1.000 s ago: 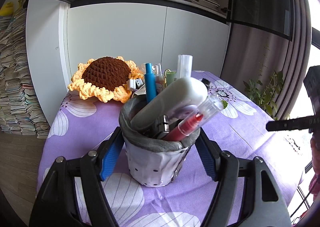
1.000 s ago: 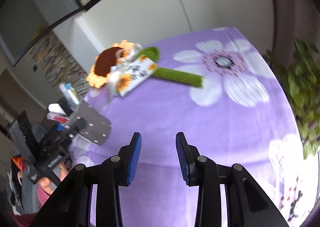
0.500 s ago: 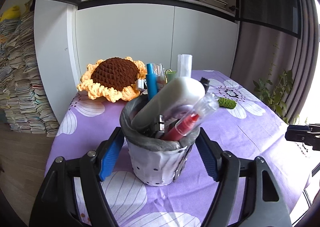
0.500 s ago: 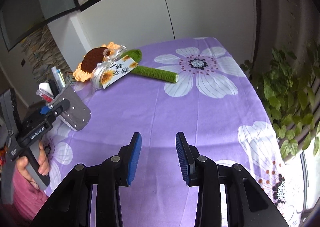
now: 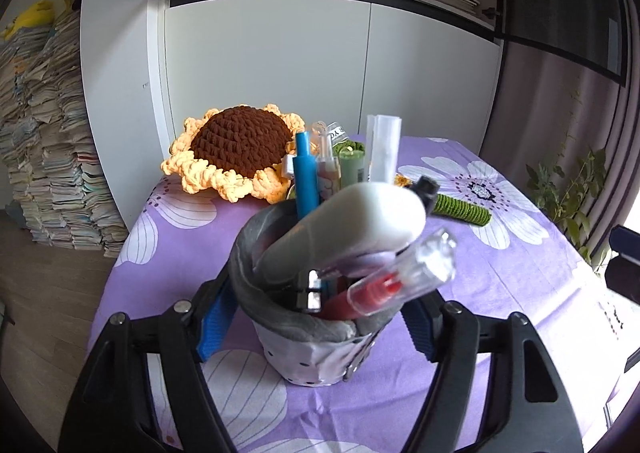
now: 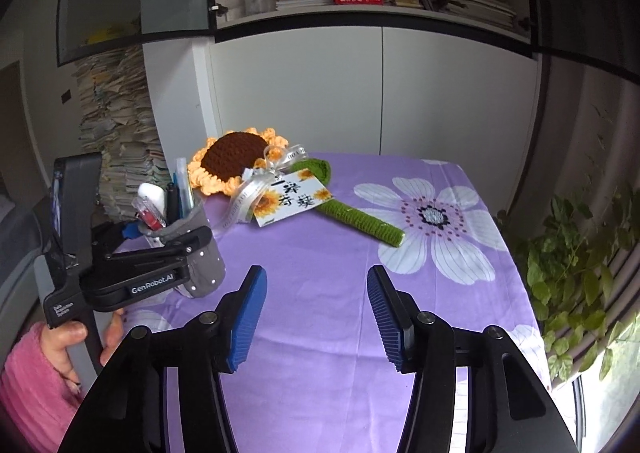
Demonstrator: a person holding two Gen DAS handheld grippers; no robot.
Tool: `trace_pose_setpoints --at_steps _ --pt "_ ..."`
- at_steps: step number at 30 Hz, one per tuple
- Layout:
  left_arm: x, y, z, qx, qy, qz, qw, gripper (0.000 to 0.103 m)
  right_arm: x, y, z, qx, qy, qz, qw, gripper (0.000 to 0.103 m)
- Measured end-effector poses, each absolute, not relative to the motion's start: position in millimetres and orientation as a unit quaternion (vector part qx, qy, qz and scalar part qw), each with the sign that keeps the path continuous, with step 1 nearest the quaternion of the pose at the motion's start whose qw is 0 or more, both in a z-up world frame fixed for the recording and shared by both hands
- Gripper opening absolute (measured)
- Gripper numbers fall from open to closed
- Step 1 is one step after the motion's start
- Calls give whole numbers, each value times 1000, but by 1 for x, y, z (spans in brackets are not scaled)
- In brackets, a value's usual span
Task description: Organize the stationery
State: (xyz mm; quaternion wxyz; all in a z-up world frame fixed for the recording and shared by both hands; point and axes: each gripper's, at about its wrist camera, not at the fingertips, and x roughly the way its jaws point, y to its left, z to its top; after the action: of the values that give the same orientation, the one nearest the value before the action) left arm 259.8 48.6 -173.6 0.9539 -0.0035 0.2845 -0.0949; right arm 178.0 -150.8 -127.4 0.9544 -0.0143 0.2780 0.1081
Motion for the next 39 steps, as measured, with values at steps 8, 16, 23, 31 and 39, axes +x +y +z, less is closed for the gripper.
trace_pose_setpoints --at_steps 8,16,23,31,39 --pt "261 42 -172 -1 288 -78 955 68 174 -153 -125 -12 273 121 954 53" --pt "259 40 -172 -3 288 -71 955 68 175 -167 -131 3 284 121 951 53" --pt "255 32 -166 0 280 -80 957 68 180 -177 -135 11 288 119 950 53" --pt "257 12 -156 12 273 -93 957 68 188 -187 -150 26 301 124 945 53" --pt "264 -25 -150 31 269 -112 956 68 194 -211 -158 47 307 116 944 53"
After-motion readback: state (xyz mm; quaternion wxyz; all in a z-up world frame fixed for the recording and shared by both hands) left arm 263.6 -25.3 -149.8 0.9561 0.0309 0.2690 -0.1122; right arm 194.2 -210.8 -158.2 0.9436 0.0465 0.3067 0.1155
